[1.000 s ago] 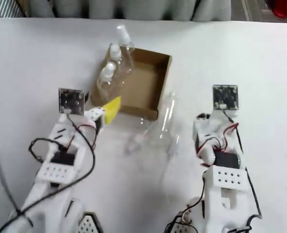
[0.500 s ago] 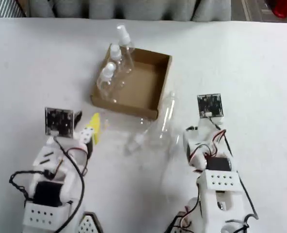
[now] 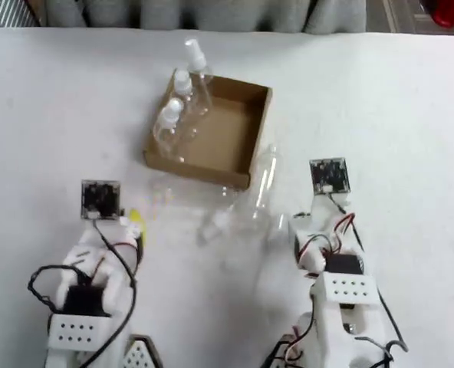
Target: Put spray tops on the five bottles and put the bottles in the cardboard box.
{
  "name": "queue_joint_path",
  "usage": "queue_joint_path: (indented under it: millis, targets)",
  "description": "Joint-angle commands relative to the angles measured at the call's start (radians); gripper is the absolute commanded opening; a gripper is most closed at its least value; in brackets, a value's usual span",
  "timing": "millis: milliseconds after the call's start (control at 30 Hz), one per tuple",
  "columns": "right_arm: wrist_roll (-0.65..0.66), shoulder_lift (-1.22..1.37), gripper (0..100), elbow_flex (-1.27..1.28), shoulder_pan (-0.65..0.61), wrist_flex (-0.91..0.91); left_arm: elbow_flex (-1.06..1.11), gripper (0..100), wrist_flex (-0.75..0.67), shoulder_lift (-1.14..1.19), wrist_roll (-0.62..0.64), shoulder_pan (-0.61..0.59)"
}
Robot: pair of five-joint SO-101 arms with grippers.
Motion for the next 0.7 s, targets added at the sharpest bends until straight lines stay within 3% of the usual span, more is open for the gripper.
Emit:
queue_joint_path:
  millis: [0,167,400,533,667]
  targets:
    - [0.017,-0.018,2.4,-0.011,-0.002,0.004,-0.011,7,-0.005,-0.217,0.006,-0.048]
    - [0.017,-0.018,2.0,0.014,0.012,0.012,-0.011,8,-0.054,-0.217,0.005,-0.054]
    - [0.017,-0.067,1.9,0.003,0.211,0.016,-0.018,7,-0.071,-0.217,0.005,-0.088]
    - [0.017,-0.145,1.9,-0.008,0.217,0.182,-0.020,7,-0.071,-0.217,-0.008,-0.116]
    - [0.018,-0.243,1.9,-0.029,0.166,0.321,-0.017,7,-0.063,-0.217,-0.115,-0.177]
